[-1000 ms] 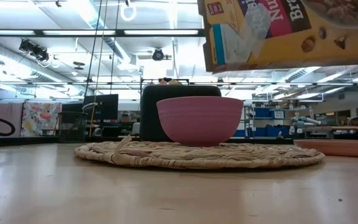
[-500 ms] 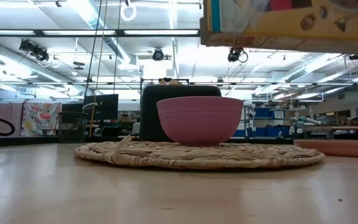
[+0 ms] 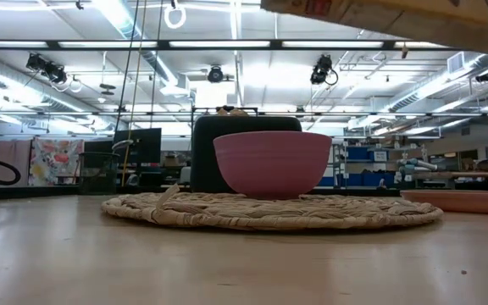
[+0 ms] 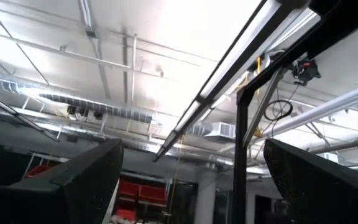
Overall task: Arrange a breakfast setting
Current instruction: Pour the cereal from the box into the pink bowl
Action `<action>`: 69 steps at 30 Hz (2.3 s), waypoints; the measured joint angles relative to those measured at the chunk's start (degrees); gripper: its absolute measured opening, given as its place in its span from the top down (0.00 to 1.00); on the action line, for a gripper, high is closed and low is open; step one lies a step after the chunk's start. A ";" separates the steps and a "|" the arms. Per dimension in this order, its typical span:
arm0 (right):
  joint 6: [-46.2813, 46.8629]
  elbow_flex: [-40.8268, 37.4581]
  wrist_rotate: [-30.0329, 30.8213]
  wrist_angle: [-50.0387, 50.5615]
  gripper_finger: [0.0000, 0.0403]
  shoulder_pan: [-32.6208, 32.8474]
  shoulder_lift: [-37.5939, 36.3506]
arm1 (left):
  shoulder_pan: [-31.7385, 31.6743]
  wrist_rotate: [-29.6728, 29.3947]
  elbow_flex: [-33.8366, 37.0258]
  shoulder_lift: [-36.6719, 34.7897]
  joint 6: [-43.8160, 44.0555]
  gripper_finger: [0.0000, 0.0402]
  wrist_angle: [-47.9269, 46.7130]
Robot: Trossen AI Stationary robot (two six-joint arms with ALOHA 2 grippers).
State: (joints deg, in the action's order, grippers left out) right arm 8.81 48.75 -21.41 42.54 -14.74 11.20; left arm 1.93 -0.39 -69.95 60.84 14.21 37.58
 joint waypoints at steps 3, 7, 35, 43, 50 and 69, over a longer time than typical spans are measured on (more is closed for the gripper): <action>1.46 0.00 -0.62 -3.68 0.39 0.00 0.00 | -0.24 0.03 0.00 -0.19 -0.48 0.02 -0.05; 3.19 0.00 -0.83 -7.58 0.39 0.00 0.00 | -0.87 -0.01 0.00 -0.65 -2.94 0.02 -2.23; 16.78 0.00 8.53 -44.11 0.39 0.00 0.25 | -5.85 -0.03 0.09 5.50 3.47 0.02 -15.23; 16.97 0.01 11.84 -59.41 0.39 0.00 3.61 | -6.34 -0.04 0.09 12.28 1.64 0.02 -8.14; 15.59 0.02 12.48 -76.01 0.39 -0.01 9.60 | -5.50 -0.03 0.07 21.07 0.40 0.02 15.69; 13.96 0.09 11.38 -113.23 0.39 0.00 30.10 | -5.49 -3.90 -10.67 24.73 -0.90 0.02 -0.70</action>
State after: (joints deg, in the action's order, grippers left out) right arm 22.77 48.84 -10.03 -70.69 -14.74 41.30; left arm -3.56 -4.30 -80.62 85.57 13.31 36.87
